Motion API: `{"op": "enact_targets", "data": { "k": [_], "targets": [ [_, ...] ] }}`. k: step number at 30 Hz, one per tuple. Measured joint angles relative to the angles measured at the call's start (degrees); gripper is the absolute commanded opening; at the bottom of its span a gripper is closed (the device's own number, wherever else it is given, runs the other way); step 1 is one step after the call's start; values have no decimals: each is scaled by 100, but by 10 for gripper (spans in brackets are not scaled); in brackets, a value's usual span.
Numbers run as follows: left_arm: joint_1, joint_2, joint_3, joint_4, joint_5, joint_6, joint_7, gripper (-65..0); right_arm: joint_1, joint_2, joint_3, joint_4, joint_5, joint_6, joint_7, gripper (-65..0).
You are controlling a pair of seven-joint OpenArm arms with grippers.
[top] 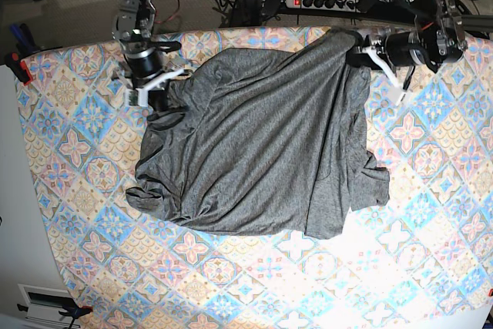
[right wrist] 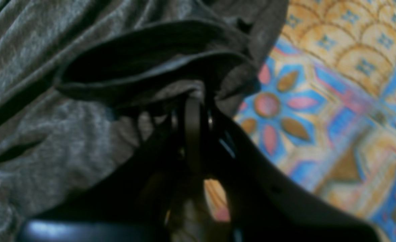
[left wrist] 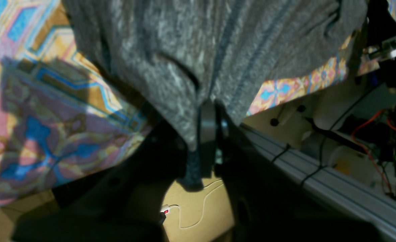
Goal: Layout the t-shirt on the table in an organized manner, then fold the t-shirt properly
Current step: 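Swing the held shirt forward and lay it down on the table, then pull the shirt edge with the right gripper away from the left gripper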
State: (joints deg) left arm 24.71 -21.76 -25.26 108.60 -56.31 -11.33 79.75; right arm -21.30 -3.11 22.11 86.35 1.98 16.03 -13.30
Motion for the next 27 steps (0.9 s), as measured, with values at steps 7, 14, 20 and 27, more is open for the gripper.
{"op": "enact_targets", "data": {
  "k": [7,14,20,27],
  "targets": [
    [129,129,7,-13,1272,0,0,-650,61,22,863,-415,485,164,282,-650],
    [131,160,17,-13,1703,0,2,-650,142,-17,1248,-778,671,575,452,-650],
    [138,175,7,-17,2015,2,2,-650,658,-120,2105,-1189,789,1040,236,-650],
    [122,304,59,-17,2269,2,-44,-650,1086,-83,2870,-1488,706,890,201,-650]
  ]
}}
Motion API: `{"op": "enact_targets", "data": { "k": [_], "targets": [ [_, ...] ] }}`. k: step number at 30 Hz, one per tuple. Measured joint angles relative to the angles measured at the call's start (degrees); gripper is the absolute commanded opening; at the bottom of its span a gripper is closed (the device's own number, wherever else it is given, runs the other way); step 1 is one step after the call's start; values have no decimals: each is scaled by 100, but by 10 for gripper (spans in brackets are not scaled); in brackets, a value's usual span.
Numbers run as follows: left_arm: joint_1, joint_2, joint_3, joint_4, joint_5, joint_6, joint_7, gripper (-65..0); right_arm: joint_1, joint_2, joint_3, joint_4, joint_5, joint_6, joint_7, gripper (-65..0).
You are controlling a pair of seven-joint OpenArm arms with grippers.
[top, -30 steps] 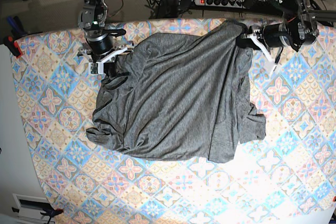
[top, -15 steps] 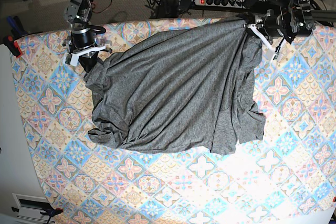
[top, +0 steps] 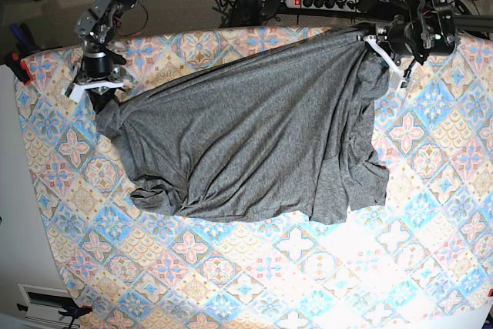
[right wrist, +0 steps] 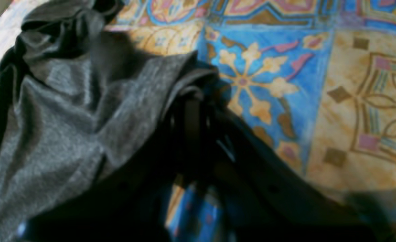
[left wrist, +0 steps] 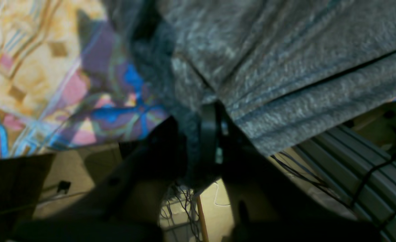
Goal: Layout the t-shirt on the table in an organized manner, then fold the t-shirt properly
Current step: 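Pull the shirt edge with the right gripper away from the left gripper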
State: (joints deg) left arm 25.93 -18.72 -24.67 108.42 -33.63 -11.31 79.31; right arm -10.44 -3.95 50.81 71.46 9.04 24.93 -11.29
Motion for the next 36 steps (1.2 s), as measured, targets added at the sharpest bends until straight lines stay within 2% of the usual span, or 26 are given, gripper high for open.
{"op": "enact_targets", "data": {
  "k": [9,10,12,20,21,29,32,36],
  "targets": [
    [13,44,0,0,24,0,20,-650,87,-87,498,-15,-7,236,-140,-650],
    [11,44,0,0,-26,0,17,-650,55,-63,577,0,-2,103,-96,-650],
    [4,46,0,0,-105,-2,-2,-650,-85,59,614,24,0,188,-101,-650],
    [17,48,0,2,-70,-2,0,-650,-203,-37,612,382,-98,24,-280,-650],
    [52,44,0,7,-127,-2,0,-650,-243,-61,619,452,-164,-256,-247,-650],
    [140,46,2,610,-192,-2,17,-650,-632,-326,684,1305,-452,-782,-592,-650],
    [160,48,2,595,-120,-2,46,-650,-680,-369,540,1453,-487,-916,-675,-650],
    [151,44,0,595,-83,-2,44,-650,-758,-365,415,1558,-507,-929,-765,-650]
  ]
}}
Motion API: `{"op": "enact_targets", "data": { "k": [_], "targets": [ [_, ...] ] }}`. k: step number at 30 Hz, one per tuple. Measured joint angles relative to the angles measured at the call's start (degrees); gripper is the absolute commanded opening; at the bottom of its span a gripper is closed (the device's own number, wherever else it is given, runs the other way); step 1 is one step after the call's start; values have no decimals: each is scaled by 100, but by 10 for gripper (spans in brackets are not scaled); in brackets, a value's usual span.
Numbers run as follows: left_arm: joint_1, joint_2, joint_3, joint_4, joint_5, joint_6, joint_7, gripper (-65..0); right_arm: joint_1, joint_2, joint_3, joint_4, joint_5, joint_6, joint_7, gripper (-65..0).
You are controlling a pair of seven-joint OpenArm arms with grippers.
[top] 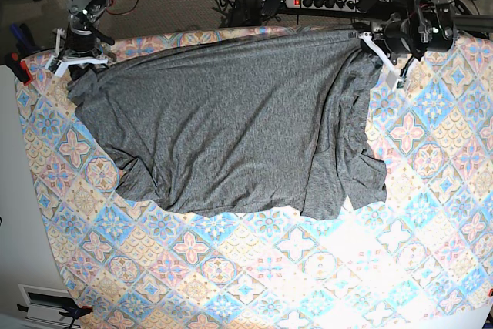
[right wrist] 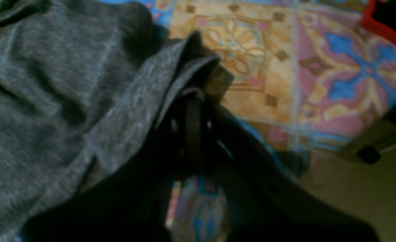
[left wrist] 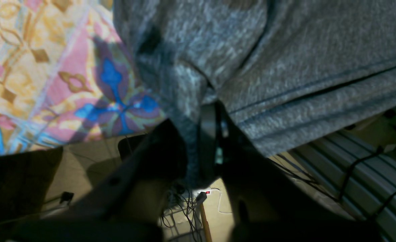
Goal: Layout the t-shirt on the table in an organized manner, then fold the t-shirt properly
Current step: 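Pull the shirt edge with the right gripper away from the left gripper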
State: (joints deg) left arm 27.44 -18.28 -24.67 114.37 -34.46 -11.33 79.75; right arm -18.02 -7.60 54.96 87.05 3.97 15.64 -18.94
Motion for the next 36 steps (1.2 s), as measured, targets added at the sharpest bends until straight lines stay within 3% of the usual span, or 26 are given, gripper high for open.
{"op": "enact_targets", "data": {
  "k": [21,24,25,27,30,36],
  "targets": [
    [-160,-46,190,-4,131,0,7,-650,-332,0,-546,741,-61,-50,-17,-650],
    [-160,-48,188,-4,133,0,4,-650,-389,13,-544,802,-63,-68,-564,-650],
    [-160,-46,188,-4,133,0,7,-650,-382,11,-542,850,-66,-66,-807,-635],
    [-157,-48,188,-4,157,-2,7,-650,-387,11,-535,990,-76,-92,-1215,-537],
    [-160,-48,184,-2,195,0,7,-650,-389,24,-535,1224,-55,-138,-1436,-431],
    [-103,-48,184,155,192,0,20,-650,-402,26,-505,1703,-63,-131,-1515,-365]
  ]
}}
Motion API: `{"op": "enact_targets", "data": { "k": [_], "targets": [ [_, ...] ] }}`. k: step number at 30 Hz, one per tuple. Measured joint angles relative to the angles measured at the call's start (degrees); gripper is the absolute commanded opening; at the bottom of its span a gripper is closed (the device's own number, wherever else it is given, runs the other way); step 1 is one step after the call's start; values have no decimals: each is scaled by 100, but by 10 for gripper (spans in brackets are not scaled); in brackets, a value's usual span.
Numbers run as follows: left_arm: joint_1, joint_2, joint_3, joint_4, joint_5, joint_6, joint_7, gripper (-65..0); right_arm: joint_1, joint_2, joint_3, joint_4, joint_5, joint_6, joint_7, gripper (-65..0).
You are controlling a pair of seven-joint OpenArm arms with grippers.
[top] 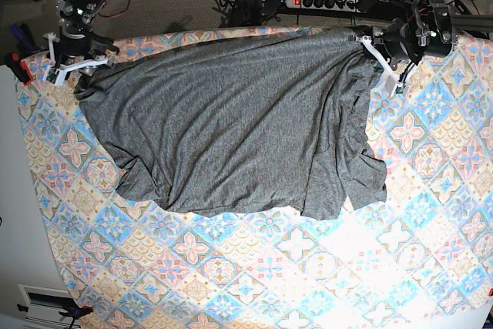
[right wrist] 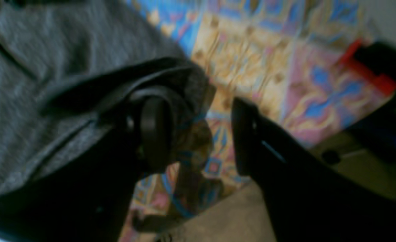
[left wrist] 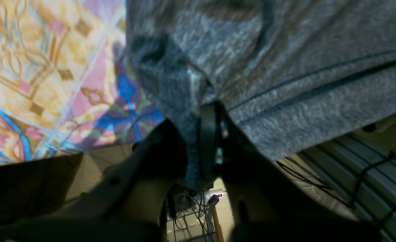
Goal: Layout the t-shirt on the table in an organized manner, then fold the t-shirt properly
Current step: 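Pull the shirt edge with the right gripper away from the left gripper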
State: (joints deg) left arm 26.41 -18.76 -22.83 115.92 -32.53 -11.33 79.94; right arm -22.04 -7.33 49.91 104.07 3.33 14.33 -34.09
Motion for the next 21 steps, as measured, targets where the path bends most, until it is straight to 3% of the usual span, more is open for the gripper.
{"op": "enact_targets", "data": {
  "k": [2,5,7,21],
  "targets": [
    [50,0,0,70,7,-94,4,-650,-2,4,7,50,7,0,4,-365],
    [79,2,0,245,2,-686,20,-650,-4,-9,7,46,4,0,-4,-365],
    [76,2,-7,247,7,-848,13,-650,-39,4,7,46,4,-2,-2,-365],
    [153,-13,-33,245,72,-925,4,-650,-195,2,7,37,2,-2,-9,-363]
  ]
}}
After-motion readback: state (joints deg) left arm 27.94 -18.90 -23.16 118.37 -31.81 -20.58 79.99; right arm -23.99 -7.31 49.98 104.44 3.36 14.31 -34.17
